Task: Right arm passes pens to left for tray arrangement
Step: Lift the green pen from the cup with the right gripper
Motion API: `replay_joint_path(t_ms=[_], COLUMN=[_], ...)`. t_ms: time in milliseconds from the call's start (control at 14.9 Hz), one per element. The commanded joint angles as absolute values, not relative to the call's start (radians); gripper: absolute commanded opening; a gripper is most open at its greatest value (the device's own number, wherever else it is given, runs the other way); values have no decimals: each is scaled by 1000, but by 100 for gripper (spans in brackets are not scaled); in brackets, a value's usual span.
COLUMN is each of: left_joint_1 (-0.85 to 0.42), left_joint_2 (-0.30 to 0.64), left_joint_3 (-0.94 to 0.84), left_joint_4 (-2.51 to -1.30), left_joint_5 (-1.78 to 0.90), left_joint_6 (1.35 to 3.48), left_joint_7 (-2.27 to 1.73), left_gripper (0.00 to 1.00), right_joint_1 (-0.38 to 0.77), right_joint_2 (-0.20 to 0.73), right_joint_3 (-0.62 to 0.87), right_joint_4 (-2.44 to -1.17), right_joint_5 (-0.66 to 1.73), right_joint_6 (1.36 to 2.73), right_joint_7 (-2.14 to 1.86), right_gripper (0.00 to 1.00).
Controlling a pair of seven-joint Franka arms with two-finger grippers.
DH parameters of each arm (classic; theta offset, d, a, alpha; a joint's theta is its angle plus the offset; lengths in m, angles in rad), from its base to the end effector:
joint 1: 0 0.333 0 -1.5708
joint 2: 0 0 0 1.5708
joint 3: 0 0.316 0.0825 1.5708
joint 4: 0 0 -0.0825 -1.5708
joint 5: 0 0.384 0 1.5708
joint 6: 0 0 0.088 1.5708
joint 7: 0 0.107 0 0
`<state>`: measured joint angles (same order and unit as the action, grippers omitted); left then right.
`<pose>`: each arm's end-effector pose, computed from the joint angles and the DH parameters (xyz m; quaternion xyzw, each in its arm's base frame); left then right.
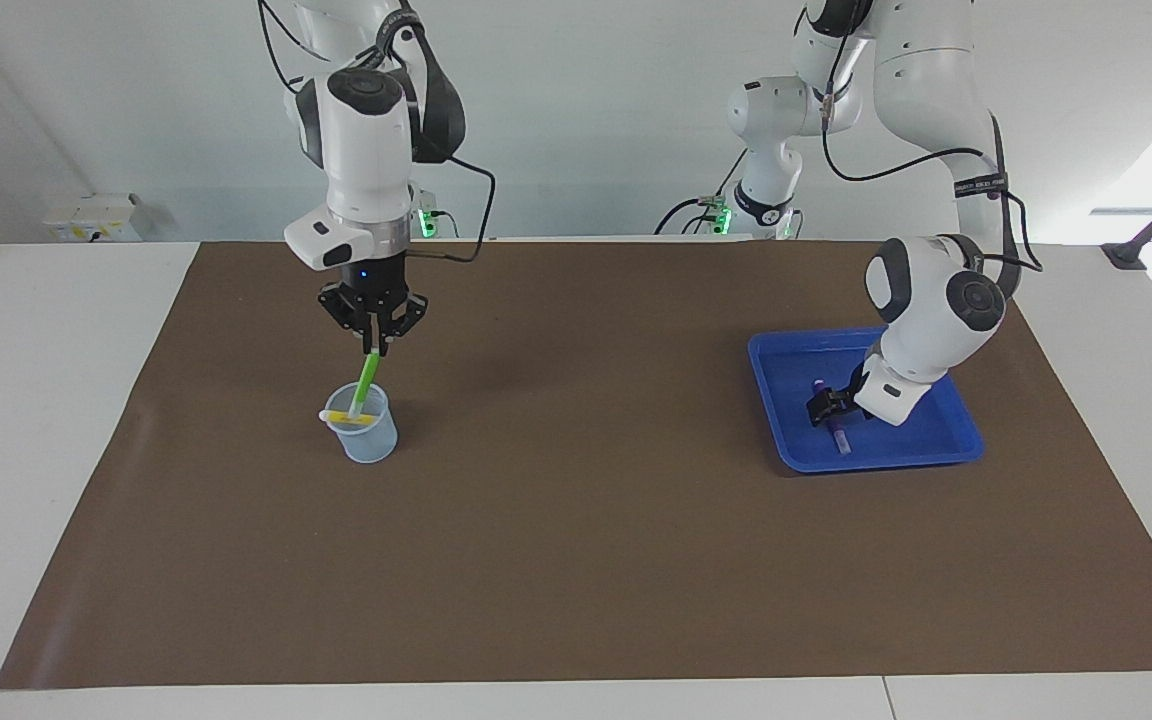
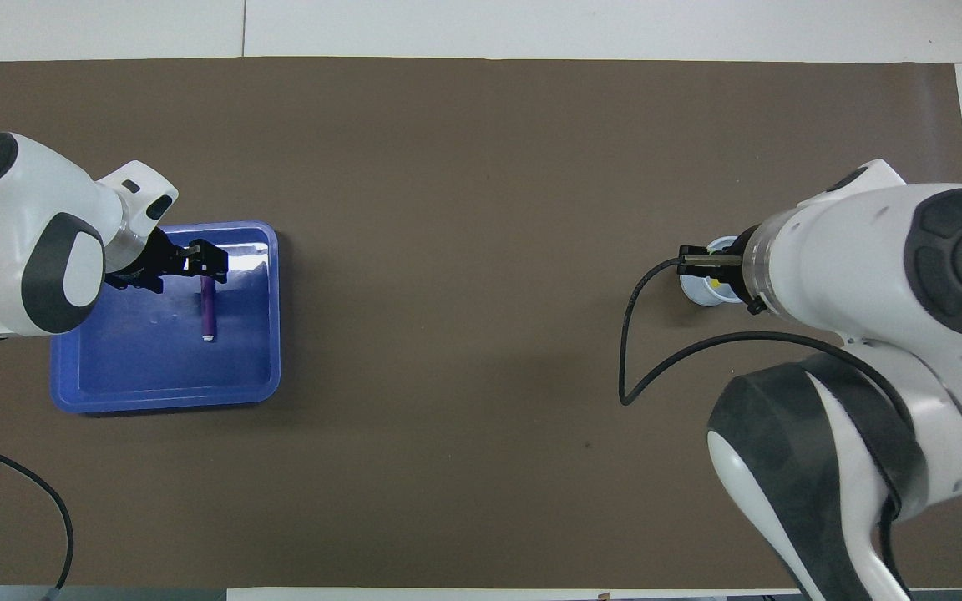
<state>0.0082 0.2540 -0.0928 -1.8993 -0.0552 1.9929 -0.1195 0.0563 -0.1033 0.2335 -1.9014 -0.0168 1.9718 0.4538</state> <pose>0.5929 -0.0514 0.3569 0.9957 0.0312 -0.0829 0.0276 0.5241 0.1601 0.5579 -0.9931 0.0786 -0.0867 0.0124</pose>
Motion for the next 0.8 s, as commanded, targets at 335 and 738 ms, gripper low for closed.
replay_joint_path(t_ms=[335, 738], left_joint_1=[14, 15], left_joint_2=[66, -46], left_joint_3=[-98, -90], left_joint_4=[-1750, -1750], left_joint_5=[-259, -544], left_joint_6=[1643, 1612], left_joint_7=[-411, -897], left_gripper=[100, 100], right_joint_1=[46, 46], right_joint_2=[-75, -74], right_joint_3=[241, 296], right_joint_4=[-1799, -1799], right_joint_5=[651, 918], right_joint_6=[1985, 2017], right_joint_7=[737, 992], right_gripper=[0, 0])
